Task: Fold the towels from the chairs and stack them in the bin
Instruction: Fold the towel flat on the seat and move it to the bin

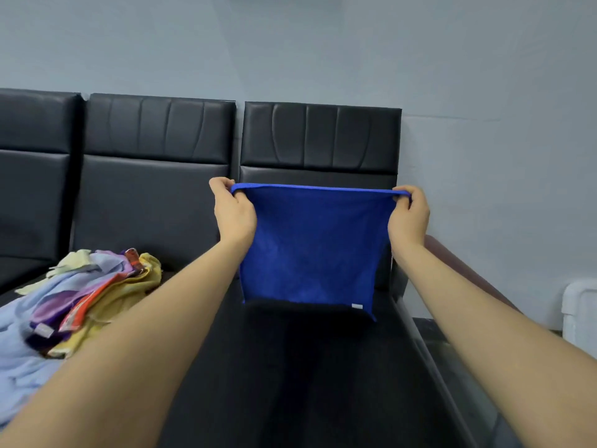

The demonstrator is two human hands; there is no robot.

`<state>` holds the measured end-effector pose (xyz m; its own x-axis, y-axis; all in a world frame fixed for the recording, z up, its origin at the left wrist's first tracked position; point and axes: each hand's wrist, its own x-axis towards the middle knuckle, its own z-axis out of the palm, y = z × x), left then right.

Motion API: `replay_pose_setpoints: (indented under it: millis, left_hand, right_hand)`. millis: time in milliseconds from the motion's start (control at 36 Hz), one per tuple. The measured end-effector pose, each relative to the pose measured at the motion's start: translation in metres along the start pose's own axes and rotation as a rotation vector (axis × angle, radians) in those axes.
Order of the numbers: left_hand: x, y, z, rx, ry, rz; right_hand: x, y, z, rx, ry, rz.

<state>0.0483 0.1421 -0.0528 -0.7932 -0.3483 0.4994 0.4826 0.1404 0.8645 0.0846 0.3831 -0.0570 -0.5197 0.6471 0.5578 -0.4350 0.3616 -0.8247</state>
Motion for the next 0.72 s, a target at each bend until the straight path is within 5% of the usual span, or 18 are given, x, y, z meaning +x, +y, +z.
replay_pose_setpoints:
  millis: [222,389,722]
  left_hand:
    - [-0.031,-0.016,-0.02,0.078,0.002,-0.022]
    - [-0.049,-0.037,-0.038,0.361,0.051,-0.052]
    - [-0.059,-0.077,-0.059,0.516,-0.101,-0.248]
  right_hand:
    - [-0.035,0.018,-0.017,0.028,0.033,0.092]
    - [-0.057,0.036,-0.029,-0.122,0.03,0.236]
    - [-0.086,0.063,-0.035,-0.228,-0.151,0.398]
